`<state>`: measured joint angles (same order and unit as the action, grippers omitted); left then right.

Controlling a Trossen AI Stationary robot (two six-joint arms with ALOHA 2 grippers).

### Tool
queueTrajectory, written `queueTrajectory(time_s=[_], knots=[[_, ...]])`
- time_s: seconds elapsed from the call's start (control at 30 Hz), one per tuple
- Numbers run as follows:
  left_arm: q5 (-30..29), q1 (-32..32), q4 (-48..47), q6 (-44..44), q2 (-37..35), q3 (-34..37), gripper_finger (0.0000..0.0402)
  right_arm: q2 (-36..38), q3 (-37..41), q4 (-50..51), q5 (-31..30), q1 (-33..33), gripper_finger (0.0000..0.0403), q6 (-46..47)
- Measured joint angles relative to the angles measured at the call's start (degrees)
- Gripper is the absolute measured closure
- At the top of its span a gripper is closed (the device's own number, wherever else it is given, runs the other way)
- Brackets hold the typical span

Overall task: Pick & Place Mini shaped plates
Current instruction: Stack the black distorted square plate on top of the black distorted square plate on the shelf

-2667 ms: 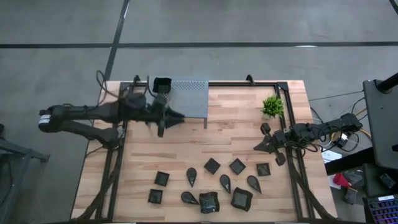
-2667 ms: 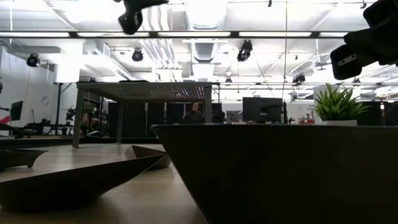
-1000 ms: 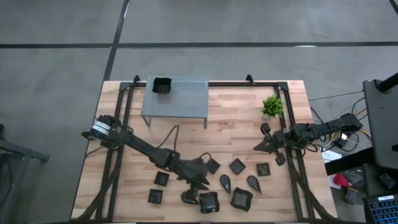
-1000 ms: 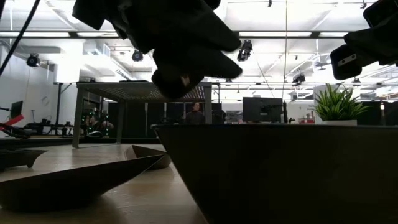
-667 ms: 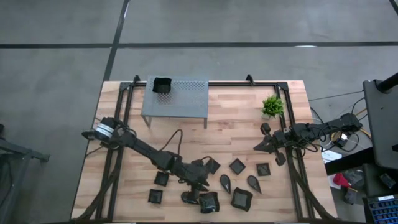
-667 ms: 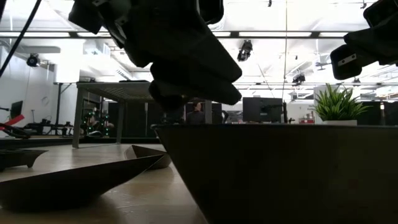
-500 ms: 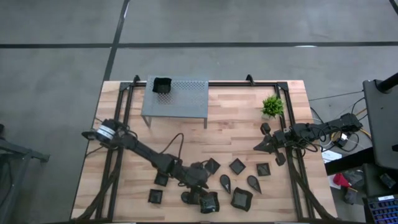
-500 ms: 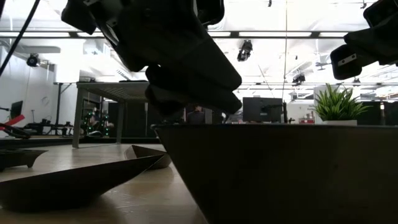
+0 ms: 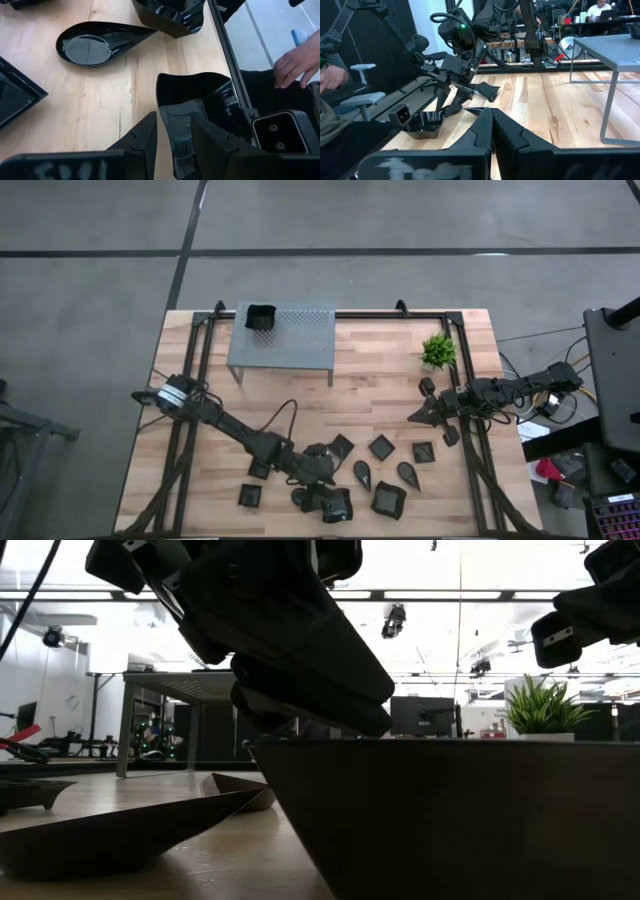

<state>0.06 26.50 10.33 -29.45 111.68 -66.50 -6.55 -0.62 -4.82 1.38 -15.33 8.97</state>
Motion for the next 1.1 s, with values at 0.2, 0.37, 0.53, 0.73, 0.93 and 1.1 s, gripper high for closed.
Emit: queueTrajectory(time_s=[0.2, 0.37, 0.53, 0.73, 0.93, 1.1], knots=[[0.0, 1.0, -0.1, 0.0, 0.0, 0.0, 0.0291, 0.0, 0.0, 0.0, 0.0, 0.0, 0.0394, 0.0], [-1.4, 2.0, -1.6, -0.2, 0.0, 0.0, 0.0291, 0.0, 0.0, 0.0, 0.0, 0.0, 0.0394, 0.0], [-6.3, 2.2, -3.8, -0.2, 0.0, 0.1, 0.0291, 0.0, 0.0, 0.0, 0.0, 0.0, 0.0394, 0.0], [-6.6, 2.4, -3.9, -0.7, 0.0, 0.1, 0.0291, 0.0, 0.0, 0.0, 0.0, 0.0, 0.0394, 0.0], [-6.7, 3.5, -4.0, -2.3, 0.0, 0.1, 0.0291, 0.0, 0.0, 0.0, 0.0, 0.0, 0.0394, 0.0], [-7.6, 3.7, -4.4, -2.2, 0.0, 0.1, 0.0291, 0.0, 0.0, 0.0, 0.0, 0.0, 0.0394, 0.0]])
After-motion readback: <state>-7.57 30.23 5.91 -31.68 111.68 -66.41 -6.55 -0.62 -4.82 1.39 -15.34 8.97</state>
